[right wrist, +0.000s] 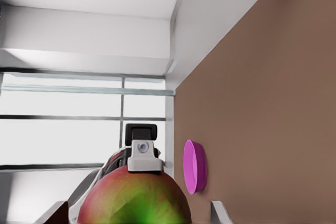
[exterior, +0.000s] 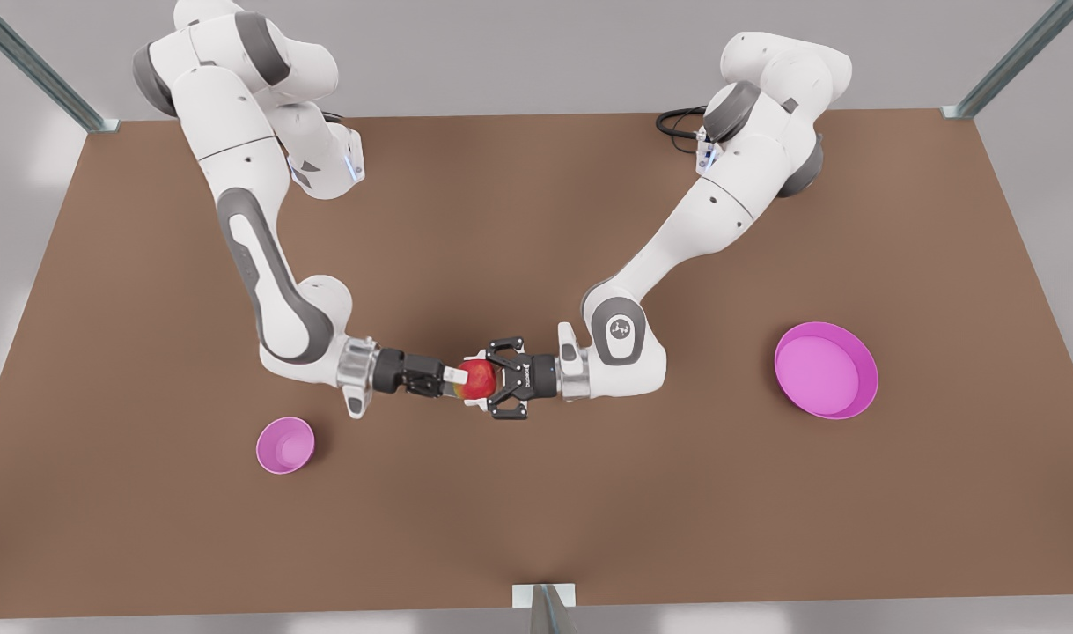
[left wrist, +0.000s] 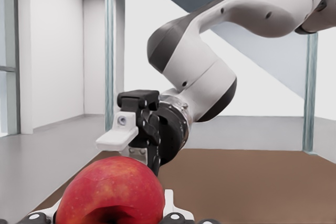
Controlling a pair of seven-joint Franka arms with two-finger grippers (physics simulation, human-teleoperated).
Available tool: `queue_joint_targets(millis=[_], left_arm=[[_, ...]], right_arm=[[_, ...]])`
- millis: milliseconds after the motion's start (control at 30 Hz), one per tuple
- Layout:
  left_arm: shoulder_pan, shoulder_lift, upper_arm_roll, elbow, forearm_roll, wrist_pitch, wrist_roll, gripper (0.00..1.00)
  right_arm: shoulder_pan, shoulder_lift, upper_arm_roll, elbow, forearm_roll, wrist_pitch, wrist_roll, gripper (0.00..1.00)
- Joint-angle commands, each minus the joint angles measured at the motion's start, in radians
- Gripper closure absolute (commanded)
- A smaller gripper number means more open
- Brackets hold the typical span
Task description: Use the left arm to pick up the apple from the plate, transfer it to the gripper of the right arm, and then use the right arm to place it into the bowl
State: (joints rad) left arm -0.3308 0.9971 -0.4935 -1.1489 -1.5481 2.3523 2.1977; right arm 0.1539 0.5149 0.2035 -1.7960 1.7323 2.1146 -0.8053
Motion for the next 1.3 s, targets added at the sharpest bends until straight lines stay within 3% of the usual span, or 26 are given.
queue_joint_targets(millis=[0, 267, 400, 467, 533, 600, 767, 833, 1267], left_arm=[[-0.001, -0.002, 0.000, 0.000, 0.006, -0.010, 0.125, 0.31], [-0.001, 0.005, -0.002, 0.001, 0.006, -0.010, 0.125, 0.31], [-0.001, 0.005, -0.002, 0.001, 0.006, -0.010, 0.125, 0.31], [-0.001, 0.005, -0.002, 0.001, 0.006, -0.010, 0.125, 0.31], [-0.001, 0.005, 0.000, 0.001, 0.006, -0.010, 0.125, 0.29], [-0.001, 0.005, 0.000, 0.000, 0.006, -0.010, 0.125, 0.16], [-0.001, 0.006, 0.000, 0.001, 0.006, -0.010, 0.125, 0.09], [-0.001, 0.005, -0.002, 0.001, 0.006, -0.010, 0.120, 0.00], [0.006, 0.043, 0.006, 0.000, 0.002, -0.010, 0.119, 0.00]], right_arm=[[0.019, -0.001, 0.007, 0.003, 0.004, 0.048, -0.226, 0.00], [0.049, -0.001, 0.017, 0.009, 0.024, 0.099, -0.229, 0.00], [0.059, -0.001, 0.017, 0.014, 0.026, 0.119, -0.230, 0.15], [0.059, -0.001, 0.017, 0.014, 0.026, 0.119, -0.233, 0.16], [0.059, -0.001, 0.017, 0.018, 0.026, 0.119, -0.233, 0.16], [0.059, -0.001, 0.017, 0.020, 0.026, 0.120, -0.233, 0.16], [0.059, -0.001, 0.017, 0.021, 0.026, 0.120, -0.232, 0.16], [0.058, -0.001, 0.017, 0.021, 0.026, 0.120, -0.232, 0.27], [0.050, -0.001, 0.017, 0.020, 0.024, 0.117, -0.233, 0.31]])
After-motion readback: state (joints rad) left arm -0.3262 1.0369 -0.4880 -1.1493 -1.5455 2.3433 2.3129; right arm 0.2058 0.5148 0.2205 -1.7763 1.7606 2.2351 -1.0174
